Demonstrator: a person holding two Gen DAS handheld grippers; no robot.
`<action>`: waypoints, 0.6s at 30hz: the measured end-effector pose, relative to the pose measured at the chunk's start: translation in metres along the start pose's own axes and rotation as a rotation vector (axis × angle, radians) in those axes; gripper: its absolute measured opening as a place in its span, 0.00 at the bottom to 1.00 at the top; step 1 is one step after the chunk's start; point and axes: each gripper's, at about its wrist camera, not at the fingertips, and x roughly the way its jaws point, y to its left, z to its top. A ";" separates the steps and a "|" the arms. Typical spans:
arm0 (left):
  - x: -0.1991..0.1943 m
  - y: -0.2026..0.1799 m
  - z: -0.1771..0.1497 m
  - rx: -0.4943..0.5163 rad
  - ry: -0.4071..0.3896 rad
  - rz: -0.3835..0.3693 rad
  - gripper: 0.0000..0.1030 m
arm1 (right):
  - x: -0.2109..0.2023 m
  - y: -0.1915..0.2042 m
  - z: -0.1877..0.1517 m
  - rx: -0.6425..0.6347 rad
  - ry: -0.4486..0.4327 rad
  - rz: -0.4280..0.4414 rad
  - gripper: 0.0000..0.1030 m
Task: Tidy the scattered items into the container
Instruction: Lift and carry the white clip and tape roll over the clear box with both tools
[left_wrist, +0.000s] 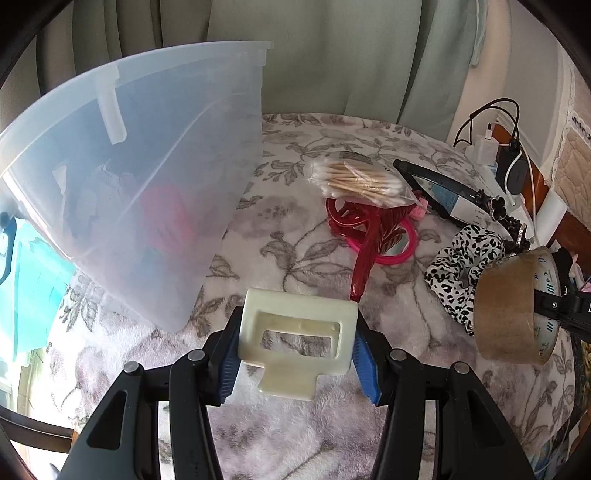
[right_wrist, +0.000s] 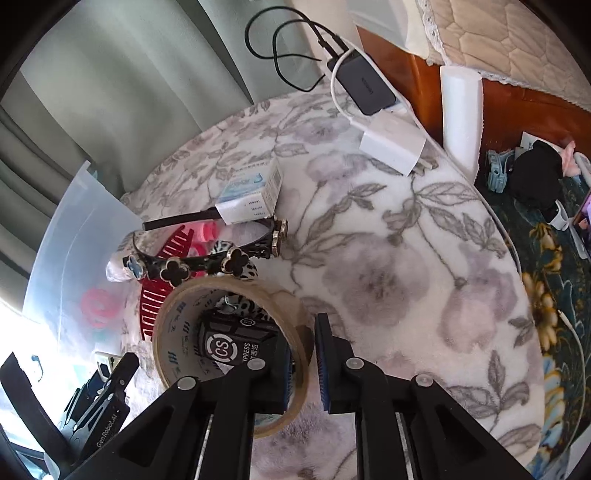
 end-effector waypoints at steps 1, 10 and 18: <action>0.004 -0.003 0.001 0.001 -0.001 -0.010 0.53 | -0.001 0.002 0.001 -0.011 0.003 -0.009 0.14; 0.009 -0.037 0.006 0.021 -0.026 -0.125 0.53 | -0.010 0.018 0.006 -0.127 0.025 -0.027 0.50; 0.052 -0.077 0.014 0.054 0.000 -0.195 0.53 | 0.007 0.024 0.001 -0.149 0.093 -0.029 0.61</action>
